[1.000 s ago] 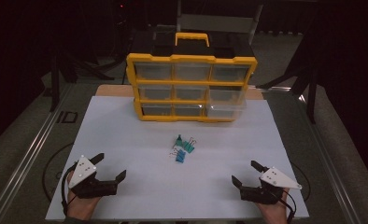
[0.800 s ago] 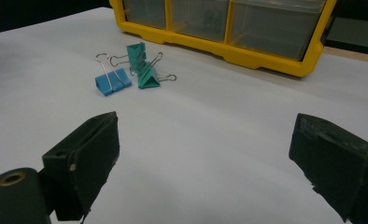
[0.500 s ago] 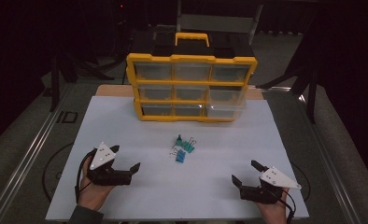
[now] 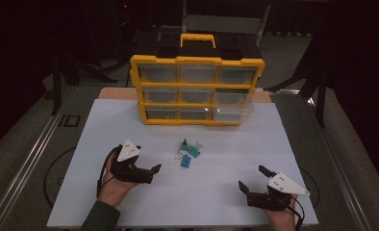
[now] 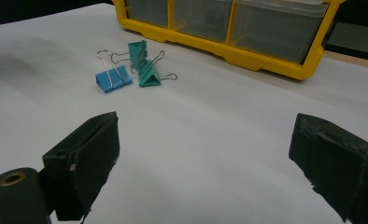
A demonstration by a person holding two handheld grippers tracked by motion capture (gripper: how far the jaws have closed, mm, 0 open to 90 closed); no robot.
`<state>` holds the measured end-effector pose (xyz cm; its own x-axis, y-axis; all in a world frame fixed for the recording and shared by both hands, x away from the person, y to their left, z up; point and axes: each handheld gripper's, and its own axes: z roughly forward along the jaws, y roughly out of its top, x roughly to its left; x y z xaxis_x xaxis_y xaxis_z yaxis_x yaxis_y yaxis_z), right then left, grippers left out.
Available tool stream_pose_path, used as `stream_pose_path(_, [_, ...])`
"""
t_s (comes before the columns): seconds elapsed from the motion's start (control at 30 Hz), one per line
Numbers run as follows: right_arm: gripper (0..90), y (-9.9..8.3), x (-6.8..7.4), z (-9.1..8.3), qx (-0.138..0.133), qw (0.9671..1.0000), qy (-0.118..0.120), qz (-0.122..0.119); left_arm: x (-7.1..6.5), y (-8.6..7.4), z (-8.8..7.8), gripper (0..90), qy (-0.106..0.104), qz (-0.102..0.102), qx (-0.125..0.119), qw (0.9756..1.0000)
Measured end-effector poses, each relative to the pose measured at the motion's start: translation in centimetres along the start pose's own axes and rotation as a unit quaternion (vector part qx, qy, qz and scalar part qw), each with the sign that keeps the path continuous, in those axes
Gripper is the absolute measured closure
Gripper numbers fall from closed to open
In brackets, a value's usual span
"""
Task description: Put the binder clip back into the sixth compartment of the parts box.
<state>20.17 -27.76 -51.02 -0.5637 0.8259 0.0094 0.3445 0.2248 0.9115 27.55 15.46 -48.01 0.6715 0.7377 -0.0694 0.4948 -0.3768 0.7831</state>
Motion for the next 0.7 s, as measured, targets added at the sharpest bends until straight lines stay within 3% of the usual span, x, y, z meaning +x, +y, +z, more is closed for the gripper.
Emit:
stream_pose_path(0.33, [8.7, 0.0, 0.0, 0.0, 0.001, 1.0000, -0.004, -0.003, -1.2, 1.3, 2.5, 6.6, -0.006, 0.016, 0.025, 0.9996])
stream_pose_path(0.7, [8.8, 0.0, 0.1, 0.1, 0.005, 0.9999, -0.003, -0.009, -1.7, 2.4, 4.8, 11.7, -0.012, 0.016, 0.045, 0.9988])
